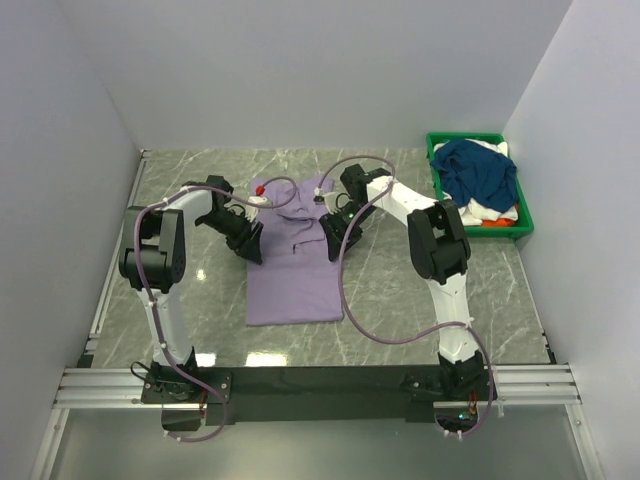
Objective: Fold and stack the t-shirts
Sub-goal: Fold the tshirt
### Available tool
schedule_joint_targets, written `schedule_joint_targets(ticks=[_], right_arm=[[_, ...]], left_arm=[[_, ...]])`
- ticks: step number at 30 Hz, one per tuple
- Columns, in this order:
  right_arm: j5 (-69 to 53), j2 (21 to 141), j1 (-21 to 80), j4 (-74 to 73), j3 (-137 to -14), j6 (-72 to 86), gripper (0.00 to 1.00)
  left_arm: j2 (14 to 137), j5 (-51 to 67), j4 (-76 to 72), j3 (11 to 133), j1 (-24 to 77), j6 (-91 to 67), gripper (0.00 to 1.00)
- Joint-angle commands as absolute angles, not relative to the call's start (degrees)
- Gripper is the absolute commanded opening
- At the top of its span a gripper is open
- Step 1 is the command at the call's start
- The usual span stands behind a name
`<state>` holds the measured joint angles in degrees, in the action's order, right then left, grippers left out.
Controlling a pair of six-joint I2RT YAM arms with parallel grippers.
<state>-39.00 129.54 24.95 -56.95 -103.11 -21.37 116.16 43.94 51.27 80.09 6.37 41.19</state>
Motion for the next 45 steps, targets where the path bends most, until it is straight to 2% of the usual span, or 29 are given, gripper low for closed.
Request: schedule_joint_targets(ticks=[1,6,9,16,17,23,28,30,45], right_arm=[[-37.8,129.8,24.6,-54.9,-102.7,-19.7,0.55],[-37.0,129.5,24.5,-54.8,-101.9,-19.3,0.55],[-38.1,129.0,24.5,-54.8,-101.4,-19.4,0.5],[-40.9,127.7,24.5,-56.2,-102.5,-19.9,0.28],[-41.0,127.5,24.5,-56.2,-102.7,-20.0,0.26],[-42.4,126.6,24.4,-56.8,-104.0,-20.4,0.19],[-43.5,125.0,24.6,-55.5,-103.3,-21.5,0.04],[-44.3,124.5,24.5,-55.3,-103.2,-22.1,0.0],[-46.1,125.2,24.4,-54.3,-109.0,-24.2,0.0]], left_arm=[[116.0,43.3,50.1,79.5,6.6,41.4,0.56],[116.7,43.3,51.6,80.2,6.6,42.4,0.54],[116.5,44.2,52.4,80.2,6.6,43.2,0.48],[115.2,47.5,55.5,81.5,6.6,45.4,0.29],[115.0,47.7,55.6,81.5,6.6,45.5,0.24],[112.9,48.8,56.4,81.7,6.6,46.9,0.13],[111.8,49.3,56.4,82.0,6.6,47.5,0.03],[111.3,49.7,56.4,81.9,6.4,48.4,0.02],[109.2,52.9,54.6,83.6,4.6,51.5,0.01]])
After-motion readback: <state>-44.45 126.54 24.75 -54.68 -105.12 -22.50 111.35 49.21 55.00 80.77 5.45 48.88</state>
